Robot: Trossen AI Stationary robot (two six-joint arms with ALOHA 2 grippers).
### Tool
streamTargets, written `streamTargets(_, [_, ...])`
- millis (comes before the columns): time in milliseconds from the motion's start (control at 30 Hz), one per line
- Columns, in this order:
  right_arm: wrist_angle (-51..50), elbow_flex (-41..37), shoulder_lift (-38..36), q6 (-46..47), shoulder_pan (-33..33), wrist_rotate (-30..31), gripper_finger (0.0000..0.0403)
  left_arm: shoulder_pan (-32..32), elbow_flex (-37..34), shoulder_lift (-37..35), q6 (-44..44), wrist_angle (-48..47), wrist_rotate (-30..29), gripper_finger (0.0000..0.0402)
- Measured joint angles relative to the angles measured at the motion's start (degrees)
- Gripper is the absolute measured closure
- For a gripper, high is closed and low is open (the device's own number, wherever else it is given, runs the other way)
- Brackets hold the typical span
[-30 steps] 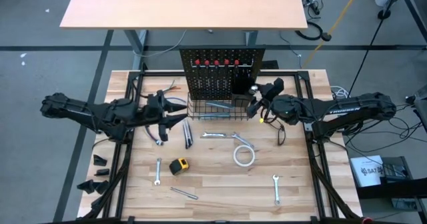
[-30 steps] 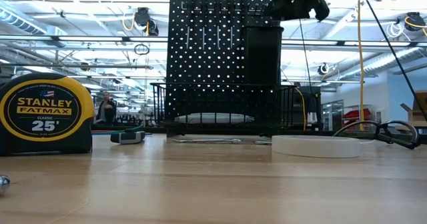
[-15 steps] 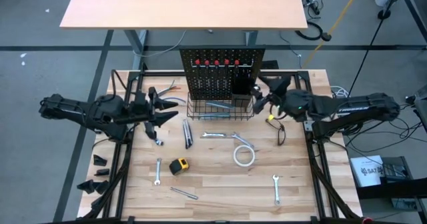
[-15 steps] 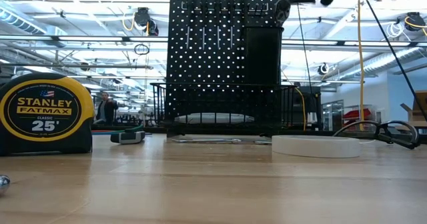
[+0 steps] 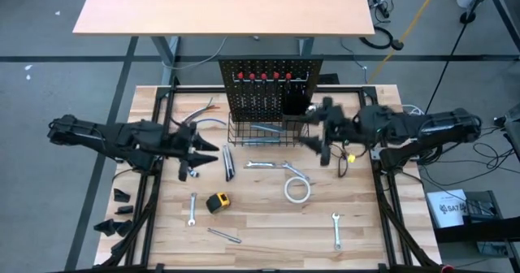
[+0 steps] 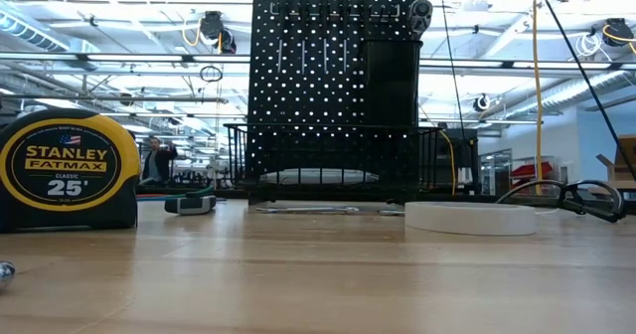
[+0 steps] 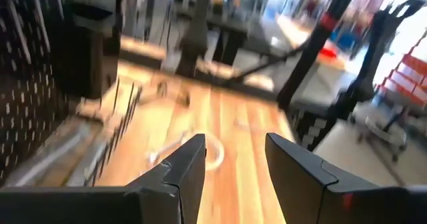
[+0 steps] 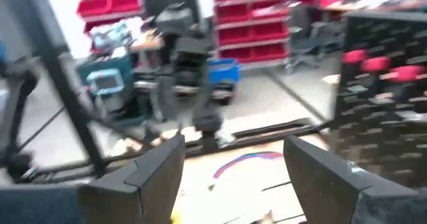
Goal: Hang tools onto peg board
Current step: Put the wrench into the pegboard bin
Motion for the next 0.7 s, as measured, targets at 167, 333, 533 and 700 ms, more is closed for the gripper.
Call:
streamTargets(167, [-6.45,4.26,6.57,2.42,5.36,-1.16,0.0152,0.00,0.00,2.99,0.00,-4.64,3.78,0.0242])
streamTargets(333, [-12.07,5.83,11.83,10.41,9.42,-1.12,0.0152,0.00,0.00,5.68,1.31,-6.68,8.52,0.0242])
streamTargets(533, [-19.17,5.83,16.51,29.32,14.15,-1.11,0.0152,0.02,0.00,7.33,5.31,-6.14,11.01,0.0242])
streamTargets(700, [-28.27,5.83,19.79,48.38,20.28,-2.87,0.0160,0.04,0.00,7.69,10.07,-2.66,11.48,0.0242])
